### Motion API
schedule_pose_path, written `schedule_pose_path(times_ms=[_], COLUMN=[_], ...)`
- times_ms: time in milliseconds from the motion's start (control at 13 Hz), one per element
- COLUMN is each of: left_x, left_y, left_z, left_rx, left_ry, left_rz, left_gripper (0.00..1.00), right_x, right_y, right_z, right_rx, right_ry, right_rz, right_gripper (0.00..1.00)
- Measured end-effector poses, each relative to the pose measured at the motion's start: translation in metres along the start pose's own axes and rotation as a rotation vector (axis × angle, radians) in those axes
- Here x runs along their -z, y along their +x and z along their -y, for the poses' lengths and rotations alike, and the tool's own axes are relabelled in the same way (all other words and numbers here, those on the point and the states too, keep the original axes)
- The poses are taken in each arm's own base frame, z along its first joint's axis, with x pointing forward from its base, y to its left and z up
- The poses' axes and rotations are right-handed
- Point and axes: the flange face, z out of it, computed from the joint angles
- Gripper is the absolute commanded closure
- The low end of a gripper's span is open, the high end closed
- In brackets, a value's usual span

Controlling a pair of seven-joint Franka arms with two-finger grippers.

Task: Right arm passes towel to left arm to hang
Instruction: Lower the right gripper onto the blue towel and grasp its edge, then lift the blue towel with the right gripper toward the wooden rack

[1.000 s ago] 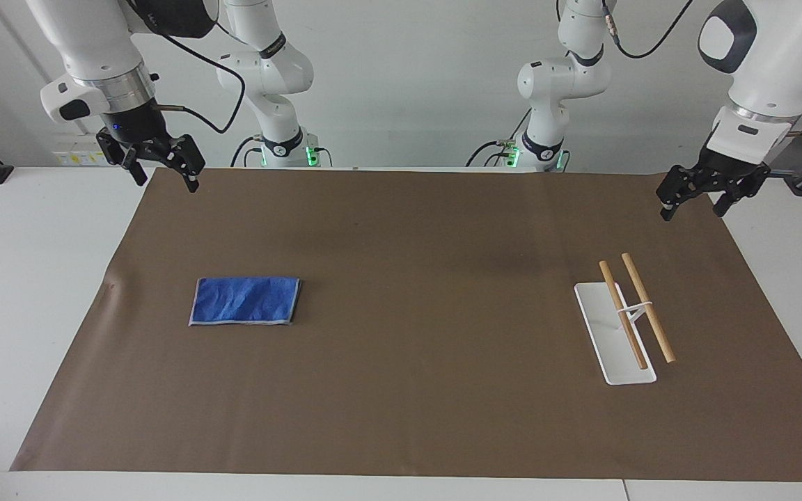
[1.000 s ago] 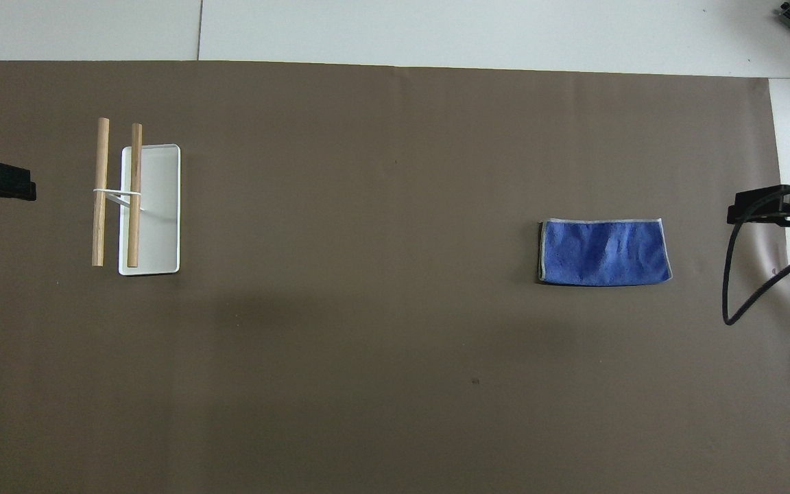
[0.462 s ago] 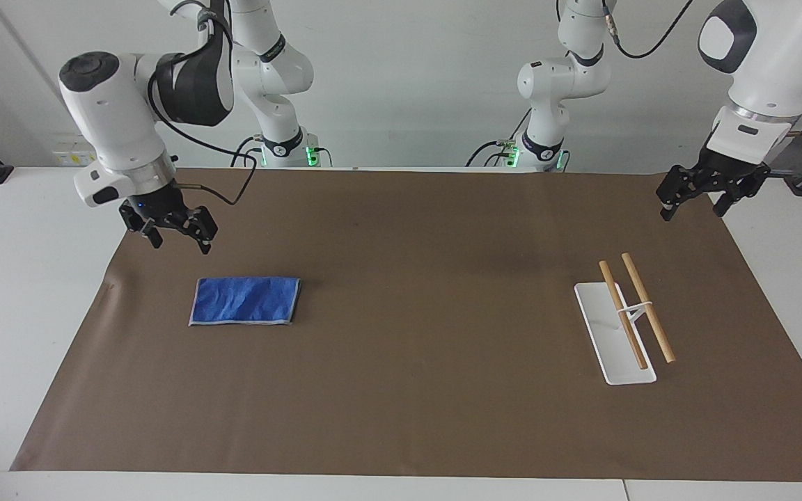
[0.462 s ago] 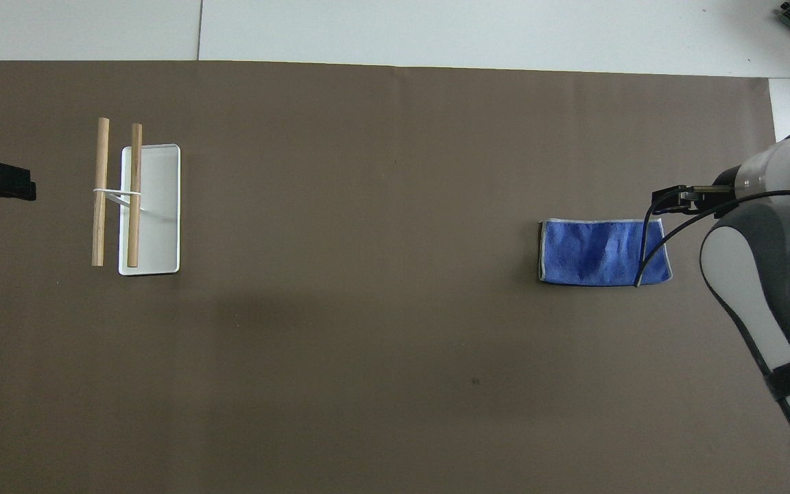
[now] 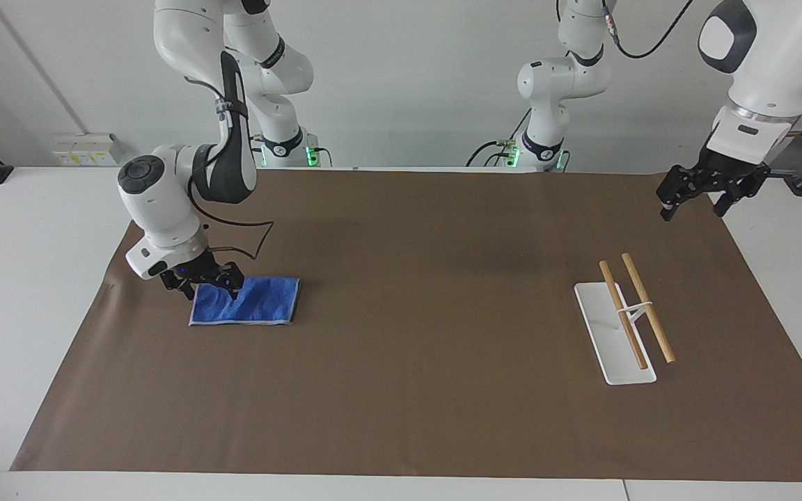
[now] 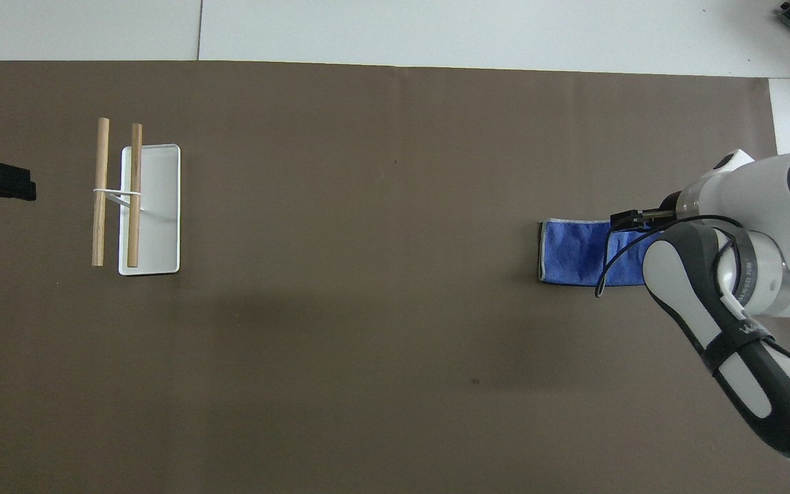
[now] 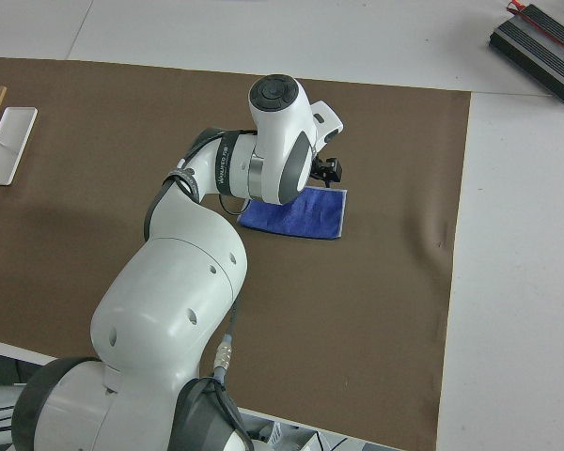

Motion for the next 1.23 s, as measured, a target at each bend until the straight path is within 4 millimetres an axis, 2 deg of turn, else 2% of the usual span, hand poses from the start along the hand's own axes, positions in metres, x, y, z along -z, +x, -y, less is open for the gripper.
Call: schedule_pose_path(times_ms=[154, 462, 538, 615, 692, 769, 1231], left_x=[0.000, 0.000, 0.000, 0.000, 0.000, 0.000, 0.000], left_y=[0.000, 0.000, 0.000, 0.000, 0.000, 0.000, 0.000], left_z=[0.000, 0.000, 0.000, 0.000, 0.000, 0.000, 0.000], left_rx=[0.000, 0.000, 0.000, 0.000, 0.000, 0.000, 0.000], left_ry=[0.000, 0.000, 0.000, 0.000, 0.000, 0.000, 0.000], left_rz=[0.000, 0.000, 0.000, 0.000, 0.000, 0.000, 0.000], left_gripper=[0.00, 0.00, 0.00, 0.00, 0.00, 0.00, 0.00], right_x=[-0.024, -0.051, -0.055, -0.058, -0.057, -0.054, -0.040], right_y=[-0.009, -0.022, -0.026, -0.028, -0.028, -0.027, -0.022], right_z=[0.003, 0.009, 0.009, 0.009, 0.009, 0.009, 0.009], right_rx=[0.018, 0.028, 0.028, 0.033, 0.045, 0.050, 0.002], right_ry=[0.001, -0.001, -0.002, -0.002, -0.002, -0.002, 0.020], right_rz=[0.003, 0.012, 0.013, 0.015, 0.011, 0.006, 0.015], right_gripper=[0.00, 0.00, 0.14, 0.52, 0.84, 1.00, 1.00])
